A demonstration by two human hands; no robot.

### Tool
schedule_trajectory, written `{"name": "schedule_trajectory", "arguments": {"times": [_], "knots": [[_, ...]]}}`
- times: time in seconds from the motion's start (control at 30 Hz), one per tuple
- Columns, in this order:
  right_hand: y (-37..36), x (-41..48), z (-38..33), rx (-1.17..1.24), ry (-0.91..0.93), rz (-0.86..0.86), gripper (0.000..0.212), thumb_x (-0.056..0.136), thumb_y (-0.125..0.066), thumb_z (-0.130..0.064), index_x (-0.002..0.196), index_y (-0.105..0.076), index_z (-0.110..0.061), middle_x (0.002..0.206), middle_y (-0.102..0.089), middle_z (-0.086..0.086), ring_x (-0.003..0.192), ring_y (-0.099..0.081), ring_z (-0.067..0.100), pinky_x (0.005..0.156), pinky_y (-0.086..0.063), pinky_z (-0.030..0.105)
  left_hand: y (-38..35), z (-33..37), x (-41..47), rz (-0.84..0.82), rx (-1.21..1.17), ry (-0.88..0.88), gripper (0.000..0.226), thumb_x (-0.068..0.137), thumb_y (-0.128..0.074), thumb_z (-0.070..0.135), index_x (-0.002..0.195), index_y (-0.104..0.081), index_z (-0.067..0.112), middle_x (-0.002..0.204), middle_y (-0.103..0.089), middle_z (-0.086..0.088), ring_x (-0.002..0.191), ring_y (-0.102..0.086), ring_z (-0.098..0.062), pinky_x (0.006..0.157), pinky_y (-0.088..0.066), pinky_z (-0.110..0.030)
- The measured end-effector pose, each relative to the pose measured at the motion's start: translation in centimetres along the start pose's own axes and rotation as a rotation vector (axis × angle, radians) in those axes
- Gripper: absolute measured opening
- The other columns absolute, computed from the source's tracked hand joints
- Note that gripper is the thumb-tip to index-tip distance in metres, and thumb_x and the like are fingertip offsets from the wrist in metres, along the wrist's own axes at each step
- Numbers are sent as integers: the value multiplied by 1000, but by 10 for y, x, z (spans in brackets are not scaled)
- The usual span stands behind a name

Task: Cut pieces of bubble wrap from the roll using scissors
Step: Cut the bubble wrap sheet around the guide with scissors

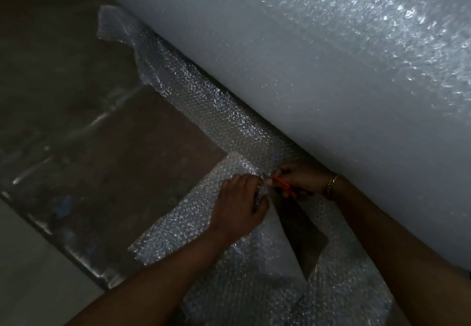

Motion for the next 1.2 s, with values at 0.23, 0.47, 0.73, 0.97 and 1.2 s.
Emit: {"name": "schedule_trajectory", "arguments": {"times": [0.23,0.47,0.73,0.97,1.2], "knots": [[-1,0,-4,-11,5,5,26,88,-74,-34,92,-64,-11,63,-63,8,51,-53,12,43,-33,19,1,2,0,17,20,-13,23,92,-58,39,108,-56,22,98,-57,5,93,-50,-18,81,-39,-38],[2,-5,-2,21,53,15,33,88,-75,-17,102,-62,10,68,-61,12,56,-57,13,43,-40,14,0,1,0,0,47,-12,24,94,-55,42,108,-56,23,100,-56,5,95,-50,-17,82,-39,-37],[-1,0,-11,6,31,44,32,89,-74,-29,96,-65,1,60,-59,5,42,-53,3,41,-37,13,1,3,0,36,60,-27,22,93,-60,40,103,-52,22,97,-55,5,92,-50,-18,79,-40,-38],[-1,3,-15,-21,32,12,26,88,-75,-31,92,-62,-9,62,-60,6,44,-54,5,41,-36,14,0,3,-1,18,78,-26,23,94,-55,42,103,-53,21,96,-54,4,91,-49,-18,80,-40,-39],[4,5,-4,10,81,3,19,90,-72,-9,99,-64,6,68,-60,11,55,-59,12,44,-41,14,0,3,0,-12,66,-25,26,94,-53,43,109,-55,23,102,-56,5,96,-49,-18,82,-39,-39]]}}
Point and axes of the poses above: each hand's wrist, its own x-axis towards the middle knuckle, its own y-axis out of the back of the hand, z = x × y, the point moved 2 cm from there along x, towards the middle knuckle
